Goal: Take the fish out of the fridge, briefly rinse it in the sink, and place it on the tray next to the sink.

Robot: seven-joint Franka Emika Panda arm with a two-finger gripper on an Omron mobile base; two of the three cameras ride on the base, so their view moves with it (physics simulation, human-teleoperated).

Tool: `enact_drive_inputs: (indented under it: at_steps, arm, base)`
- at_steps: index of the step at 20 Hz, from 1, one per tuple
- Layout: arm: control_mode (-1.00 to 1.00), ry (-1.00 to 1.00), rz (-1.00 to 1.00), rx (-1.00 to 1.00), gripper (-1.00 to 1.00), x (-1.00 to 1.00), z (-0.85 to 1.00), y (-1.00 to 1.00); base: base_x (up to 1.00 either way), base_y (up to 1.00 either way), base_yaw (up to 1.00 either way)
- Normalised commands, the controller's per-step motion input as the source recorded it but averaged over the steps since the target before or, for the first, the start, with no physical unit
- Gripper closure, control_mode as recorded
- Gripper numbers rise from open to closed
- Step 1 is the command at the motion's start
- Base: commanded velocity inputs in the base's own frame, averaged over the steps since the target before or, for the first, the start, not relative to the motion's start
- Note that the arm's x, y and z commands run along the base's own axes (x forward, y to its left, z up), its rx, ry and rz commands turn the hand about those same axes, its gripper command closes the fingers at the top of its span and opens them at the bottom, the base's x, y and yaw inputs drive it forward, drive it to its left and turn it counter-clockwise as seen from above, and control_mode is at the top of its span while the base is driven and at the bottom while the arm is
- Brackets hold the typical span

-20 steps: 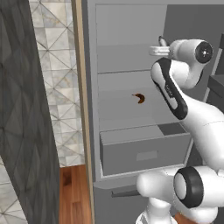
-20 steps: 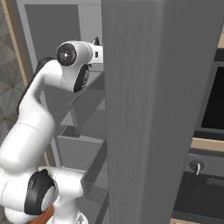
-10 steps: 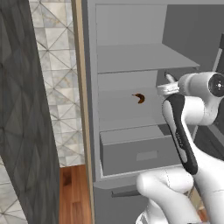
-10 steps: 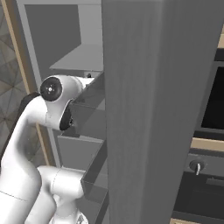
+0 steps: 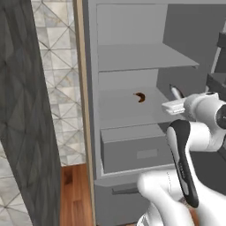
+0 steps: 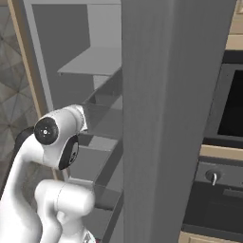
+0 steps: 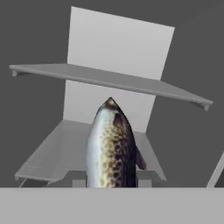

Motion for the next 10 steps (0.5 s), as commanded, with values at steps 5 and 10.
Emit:
enact_drive_inputs:
  at_steps: [5, 10]
  arm:
    - [1.0, 0.0, 0.0, 0.0, 1.0, 0.0, 0.0, 0.0]
    - [1.0, 0.0, 0.0, 0.0, 1.0, 0.0, 0.0, 0.0]
  base:
    - [-1.0, -0.13, 0.36]
    - [-0.55, -0.15, 0.78]
